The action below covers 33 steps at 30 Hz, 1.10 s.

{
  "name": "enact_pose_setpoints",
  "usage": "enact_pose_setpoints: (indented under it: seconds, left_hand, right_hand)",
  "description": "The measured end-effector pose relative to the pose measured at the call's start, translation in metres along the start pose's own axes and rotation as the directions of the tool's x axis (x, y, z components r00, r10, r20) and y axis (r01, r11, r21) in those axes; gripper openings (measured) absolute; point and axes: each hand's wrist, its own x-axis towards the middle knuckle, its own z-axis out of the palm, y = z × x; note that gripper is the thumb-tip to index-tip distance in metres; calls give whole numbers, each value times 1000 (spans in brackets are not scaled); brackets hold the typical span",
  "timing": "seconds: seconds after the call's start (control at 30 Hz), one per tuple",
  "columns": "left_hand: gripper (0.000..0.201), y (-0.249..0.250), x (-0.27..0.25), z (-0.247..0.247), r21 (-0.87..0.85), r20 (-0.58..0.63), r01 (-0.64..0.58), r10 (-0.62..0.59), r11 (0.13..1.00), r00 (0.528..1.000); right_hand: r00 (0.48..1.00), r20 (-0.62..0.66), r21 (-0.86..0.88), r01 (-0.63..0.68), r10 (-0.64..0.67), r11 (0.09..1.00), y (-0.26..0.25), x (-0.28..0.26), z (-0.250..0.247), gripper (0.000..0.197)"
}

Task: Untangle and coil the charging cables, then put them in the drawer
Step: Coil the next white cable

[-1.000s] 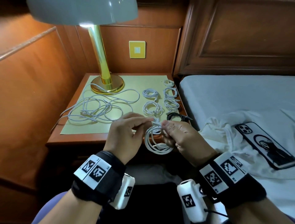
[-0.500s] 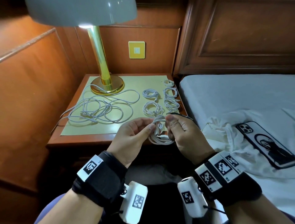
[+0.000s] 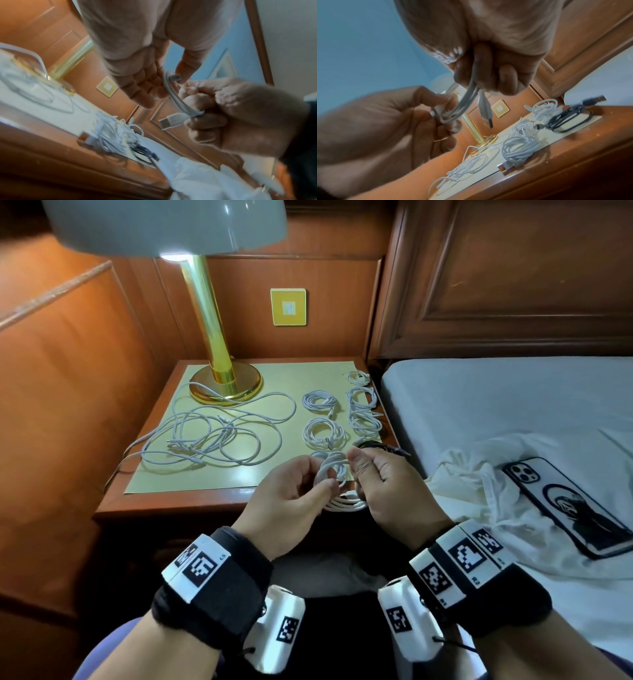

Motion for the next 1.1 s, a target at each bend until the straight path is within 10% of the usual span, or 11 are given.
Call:
enact_pose_setpoints:
  seconds: [0.2, 0.53, 0.63, 0.7, 0.77, 0.9, 1.1]
  left_hand:
    - [7, -5, 7, -4, 580, 32, -265, 304, 770, 952]
    - [23, 5, 42, -24, 784, 64, -320, 443, 531, 894]
    - [28, 11, 41, -29, 597, -6, -283, 357, 750, 934]
    - [27, 15, 40, -33, 158, -75, -114, 126, 981, 989]
    - [26, 20, 38, -37, -222, -16, 3, -7, 975, 1000]
    - [26, 24, 31, -39, -455, 119, 47, 9, 889, 993]
    - [27, 3, 30, -49, -267, 159, -14, 58, 964, 986]
  right_hand:
    - [993, 33, 4, -113, 113, 994, 1, 12, -1, 48]
    - [996, 9, -10, -93, 93, 996, -16, 52, -3, 51]
    - [992, 8, 39, -124, 124, 992, -16, 62, -8, 63]
    - [978, 81, 184, -205, 193, 961, -15, 67, -14, 70]
    - [956, 181, 345, -283, 232, 895, -17, 71, -20, 61]
    - [942, 200, 428, -332, 270, 841, -18, 72, -28, 54]
    - [973, -19, 375, -208, 232, 903, -19, 75, -9, 65]
